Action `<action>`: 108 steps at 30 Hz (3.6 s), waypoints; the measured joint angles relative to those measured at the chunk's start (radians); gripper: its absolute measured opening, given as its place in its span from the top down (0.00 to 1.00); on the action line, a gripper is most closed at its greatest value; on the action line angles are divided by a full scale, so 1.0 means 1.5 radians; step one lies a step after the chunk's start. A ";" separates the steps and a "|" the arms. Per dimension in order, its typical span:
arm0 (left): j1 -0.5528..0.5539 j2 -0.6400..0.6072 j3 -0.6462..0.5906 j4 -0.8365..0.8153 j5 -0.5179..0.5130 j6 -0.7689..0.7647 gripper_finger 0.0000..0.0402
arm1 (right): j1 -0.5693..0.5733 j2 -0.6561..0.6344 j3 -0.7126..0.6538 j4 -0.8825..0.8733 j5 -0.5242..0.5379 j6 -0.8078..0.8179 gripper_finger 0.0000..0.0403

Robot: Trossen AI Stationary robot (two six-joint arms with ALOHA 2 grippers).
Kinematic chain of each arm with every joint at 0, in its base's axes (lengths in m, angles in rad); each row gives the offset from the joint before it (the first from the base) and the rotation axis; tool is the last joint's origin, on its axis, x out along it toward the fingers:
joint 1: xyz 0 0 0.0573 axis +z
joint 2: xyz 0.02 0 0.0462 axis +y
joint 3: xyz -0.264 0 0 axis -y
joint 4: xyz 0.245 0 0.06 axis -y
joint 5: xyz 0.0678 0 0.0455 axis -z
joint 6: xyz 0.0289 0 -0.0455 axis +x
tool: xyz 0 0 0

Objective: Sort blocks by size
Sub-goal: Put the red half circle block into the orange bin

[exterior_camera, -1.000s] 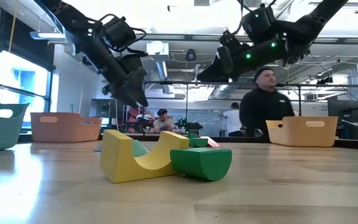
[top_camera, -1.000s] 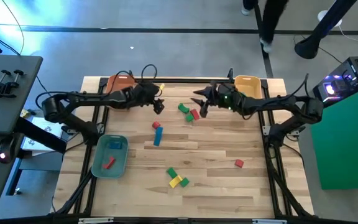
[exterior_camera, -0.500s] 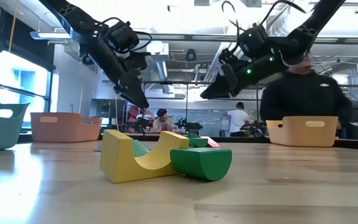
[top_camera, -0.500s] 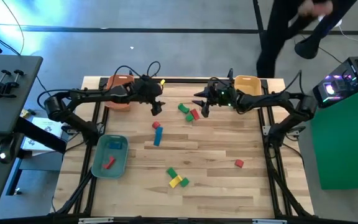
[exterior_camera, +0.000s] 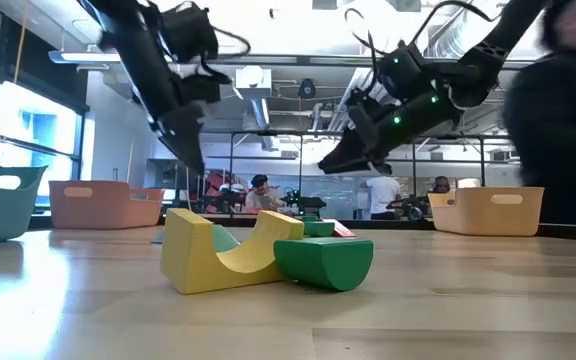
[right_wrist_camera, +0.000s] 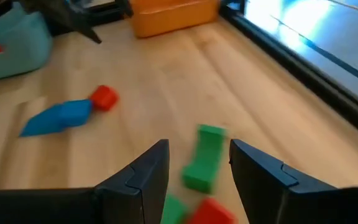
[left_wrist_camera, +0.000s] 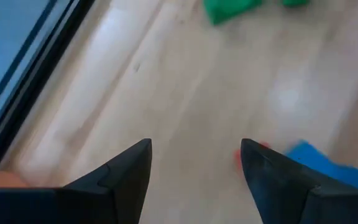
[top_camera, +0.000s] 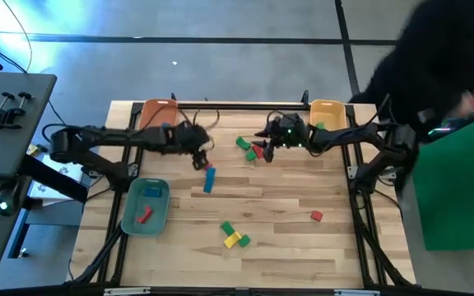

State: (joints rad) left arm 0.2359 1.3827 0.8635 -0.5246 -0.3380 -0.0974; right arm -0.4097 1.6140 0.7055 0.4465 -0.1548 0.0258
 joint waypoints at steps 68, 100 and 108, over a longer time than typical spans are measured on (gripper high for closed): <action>-0.084 0.065 -0.203 0.262 -0.096 -0.403 0.37 | 0.266 -0.003 0.000 0.004 0.177 0.053 0.59; 0.221 -0.062 0.053 -0.206 -0.134 -0.243 0.77 | 0.266 -0.003 0.000 0.004 0.177 0.065 0.59; 0.372 0.044 0.042 -0.180 -0.096 -0.171 0.77 | 0.266 -0.003 0.000 0.007 0.177 0.053 0.59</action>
State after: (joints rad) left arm 0.7945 1.4480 0.9272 -0.7942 -0.4818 -0.3543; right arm -0.0113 1.6100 0.7055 0.4564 0.1101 0.1047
